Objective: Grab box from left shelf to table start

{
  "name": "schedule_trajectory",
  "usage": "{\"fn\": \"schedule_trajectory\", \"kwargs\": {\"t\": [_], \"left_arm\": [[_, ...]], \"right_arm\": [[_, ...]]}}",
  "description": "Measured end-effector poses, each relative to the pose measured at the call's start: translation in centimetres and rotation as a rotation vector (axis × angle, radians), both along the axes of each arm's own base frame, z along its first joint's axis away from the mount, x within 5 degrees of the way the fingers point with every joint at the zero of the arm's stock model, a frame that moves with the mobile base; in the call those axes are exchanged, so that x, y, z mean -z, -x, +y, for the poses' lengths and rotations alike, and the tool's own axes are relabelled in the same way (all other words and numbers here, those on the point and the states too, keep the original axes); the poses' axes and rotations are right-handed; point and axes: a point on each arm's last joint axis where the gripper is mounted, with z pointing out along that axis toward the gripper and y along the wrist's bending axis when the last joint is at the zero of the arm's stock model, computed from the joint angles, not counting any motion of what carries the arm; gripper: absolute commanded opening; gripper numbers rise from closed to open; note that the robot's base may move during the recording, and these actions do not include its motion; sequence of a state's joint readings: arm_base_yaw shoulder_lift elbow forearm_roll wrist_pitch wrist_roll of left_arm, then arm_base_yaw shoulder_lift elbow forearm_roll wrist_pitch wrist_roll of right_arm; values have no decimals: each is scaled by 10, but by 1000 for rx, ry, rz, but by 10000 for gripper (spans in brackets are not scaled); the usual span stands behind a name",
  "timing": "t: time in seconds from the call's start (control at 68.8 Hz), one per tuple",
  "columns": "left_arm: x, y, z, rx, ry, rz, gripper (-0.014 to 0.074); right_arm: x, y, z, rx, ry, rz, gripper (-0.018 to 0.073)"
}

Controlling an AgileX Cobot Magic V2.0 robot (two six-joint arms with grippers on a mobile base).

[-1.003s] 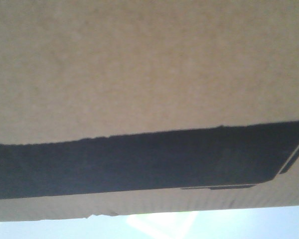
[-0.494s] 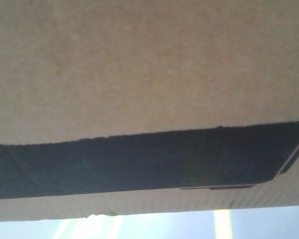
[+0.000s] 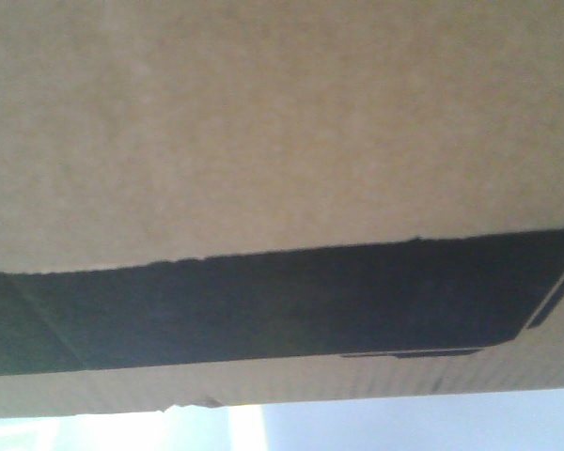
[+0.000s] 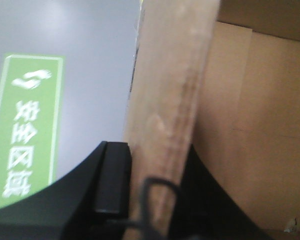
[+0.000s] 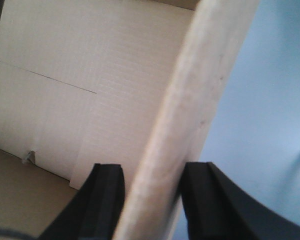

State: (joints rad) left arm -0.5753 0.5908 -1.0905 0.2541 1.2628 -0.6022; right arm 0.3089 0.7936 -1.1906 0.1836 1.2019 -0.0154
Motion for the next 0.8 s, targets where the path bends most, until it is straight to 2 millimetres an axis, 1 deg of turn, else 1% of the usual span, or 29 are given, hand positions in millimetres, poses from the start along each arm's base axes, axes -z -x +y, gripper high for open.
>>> {"fn": "schedule_trajectory", "kwargs": {"t": [0.799], "left_arm": [[0, 0, 0, 0, 0, 0, -92]], "right_arm": [[0, 0, 0, 0, 0, 0, 57]]}}
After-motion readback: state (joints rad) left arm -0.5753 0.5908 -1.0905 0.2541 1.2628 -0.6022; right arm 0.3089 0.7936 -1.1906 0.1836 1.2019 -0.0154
